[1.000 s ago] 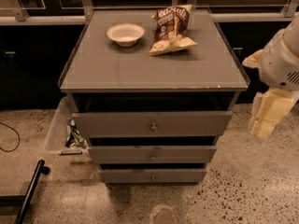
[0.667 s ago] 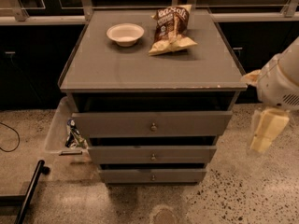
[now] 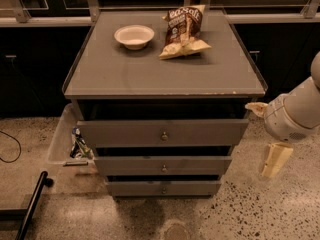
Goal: Open top drawer
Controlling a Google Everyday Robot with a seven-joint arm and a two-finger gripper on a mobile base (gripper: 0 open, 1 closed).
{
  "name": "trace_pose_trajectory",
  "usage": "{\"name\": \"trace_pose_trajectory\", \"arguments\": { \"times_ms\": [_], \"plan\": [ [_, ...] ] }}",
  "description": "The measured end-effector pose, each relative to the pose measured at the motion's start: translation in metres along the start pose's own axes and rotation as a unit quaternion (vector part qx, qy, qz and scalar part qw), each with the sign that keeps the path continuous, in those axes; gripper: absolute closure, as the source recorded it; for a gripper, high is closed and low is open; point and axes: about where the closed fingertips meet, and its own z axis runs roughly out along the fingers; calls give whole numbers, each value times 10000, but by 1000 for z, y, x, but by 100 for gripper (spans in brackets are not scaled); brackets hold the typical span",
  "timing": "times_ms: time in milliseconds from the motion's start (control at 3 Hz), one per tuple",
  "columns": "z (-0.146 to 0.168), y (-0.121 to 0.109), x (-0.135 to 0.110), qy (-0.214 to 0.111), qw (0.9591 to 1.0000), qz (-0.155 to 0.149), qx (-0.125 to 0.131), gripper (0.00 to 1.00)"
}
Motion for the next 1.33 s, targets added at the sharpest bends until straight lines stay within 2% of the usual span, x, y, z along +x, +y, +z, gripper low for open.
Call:
{"name": "trace_pose_trajectory", "arguments": {
  "times_ms": [333, 667, 1000, 1333],
  "plan": [
    [5, 0, 1, 18, 10000, -20, 48, 0],
    [28, -8, 4, -38, 9999, -113, 50, 0],
    [55, -23, 2, -168, 9991, -349, 162, 0],
    [79, -40, -5, -399, 9963, -664, 366, 0]
  ]
}}
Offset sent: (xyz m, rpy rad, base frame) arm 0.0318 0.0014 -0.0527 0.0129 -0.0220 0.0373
